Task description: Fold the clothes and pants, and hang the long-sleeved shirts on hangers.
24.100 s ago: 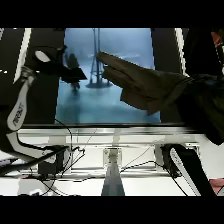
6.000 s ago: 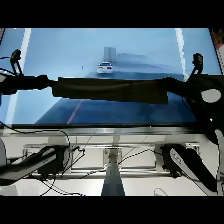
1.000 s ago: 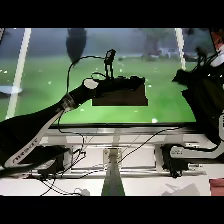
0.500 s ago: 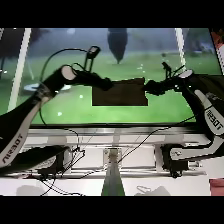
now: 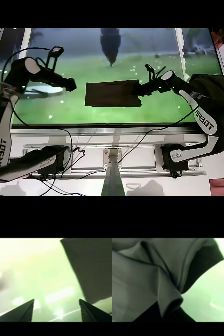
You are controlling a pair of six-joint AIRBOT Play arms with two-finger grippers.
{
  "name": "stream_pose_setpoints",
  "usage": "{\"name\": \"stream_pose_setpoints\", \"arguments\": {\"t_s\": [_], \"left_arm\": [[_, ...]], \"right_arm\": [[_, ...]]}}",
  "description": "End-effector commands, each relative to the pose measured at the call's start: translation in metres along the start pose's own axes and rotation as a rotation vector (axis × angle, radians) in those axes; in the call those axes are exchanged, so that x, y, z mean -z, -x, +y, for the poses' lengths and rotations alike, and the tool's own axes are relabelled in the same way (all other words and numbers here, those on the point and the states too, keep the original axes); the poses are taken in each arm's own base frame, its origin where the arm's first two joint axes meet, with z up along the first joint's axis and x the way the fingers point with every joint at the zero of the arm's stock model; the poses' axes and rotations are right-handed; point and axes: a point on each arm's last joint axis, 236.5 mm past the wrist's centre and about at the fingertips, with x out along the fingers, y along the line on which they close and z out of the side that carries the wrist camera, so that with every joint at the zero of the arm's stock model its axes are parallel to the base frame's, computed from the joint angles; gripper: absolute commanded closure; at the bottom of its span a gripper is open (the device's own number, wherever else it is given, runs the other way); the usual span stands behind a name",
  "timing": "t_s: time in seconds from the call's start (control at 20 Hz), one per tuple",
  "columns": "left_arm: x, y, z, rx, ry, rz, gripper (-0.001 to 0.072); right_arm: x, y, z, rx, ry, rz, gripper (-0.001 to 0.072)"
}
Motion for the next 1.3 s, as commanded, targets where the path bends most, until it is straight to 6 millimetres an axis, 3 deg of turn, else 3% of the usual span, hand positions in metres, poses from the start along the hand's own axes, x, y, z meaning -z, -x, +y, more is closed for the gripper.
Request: {"name": "stream_pose_setpoints", "arguments": {"t_s": [0.0, 0.1, 0.25, 0.4, 0.5, 0.6, 0.7, 0.8, 0.9, 1.05, 1.1, 1.15, 1.2, 1.25], "left_arm": [[0.027, 0.021, 0.059, -0.200, -0.025, 0.083, 0.0191], [0.035, 0.042, 0.086, -0.331, -0.069, 0.102, 0.0229], [0.034, 0.055, 0.090, -0.369, -0.079, 0.082, 0.0228], [0.033, 0.053, 0.086, -0.350, -0.073, 0.079, 0.0228], [0.033, 0.052, 0.085, -0.344, -0.071, 0.076, 0.0228], [0.033, 0.052, 0.085, -0.344, -0.071, 0.077, 0.0228], [0.033, 0.052, 0.085, -0.344, -0.071, 0.076, 0.0228], [0.033, 0.052, 0.085, -0.344, -0.071, 0.077, 0.0228], [0.033, 0.052, 0.085, -0.344, -0.071, 0.077, 0.0228], [0.033, 0.052, 0.085, -0.344, -0.071, 0.077, 0.0228], [0.033, 0.052, 0.085, -0.344, -0.071, 0.077, 0.0227], [0.033, 0.052, 0.085, -0.344, -0.071, 0.077, 0.0228], [0.033, 0.052, 0.085, -0.344, -0.071, 0.077, 0.0227], [0.033, 0.052, 0.085, -0.344, -0.071, 0.077, 0.0228]], "right_arm": [[-0.022, 0.025, 0.019, 0.014, 0.155, -0.012, 0.0700], [-0.056, 0.066, 0.023, 0.055, 0.184, -0.121, 0.0700], [-0.100, 0.152, 0.027, 0.123, 0.173, -0.330, 0.0700], [-0.113, 0.252, 0.009, 0.271, 0.117, -0.521, 0.0700], [-0.103, 0.325, -0.013, 0.396, 0.034, -0.652, 0.0701], [-0.073, 0.394, -0.041, 0.516, -0.122, -0.755, 0.0700], [-0.019, 0.451, -0.072, 0.640, -0.337, -0.813, 0.0700], [0.043, 0.494, -0.097, 0.773, -0.506, -0.836, 0.0700], [0.103, 0.527, -0.115, 0.894, -0.664, -0.851, 0.0700], [0.174, 0.539, -0.131, 0.947, -0.913, -0.811, 0.0672], [0.189, 0.539, -0.135, 0.944, -0.973, -0.800, 0.0450], [0.195, 0.537, -0.135, 0.930, -1.002, -0.795, 0.0157], [0.192, 0.533, -0.133, 0.902, -1.000, -0.799, 0.0014], [0.183, 0.528, -0.129, 0.858, -0.983, -0.809, 0.0031]]}}
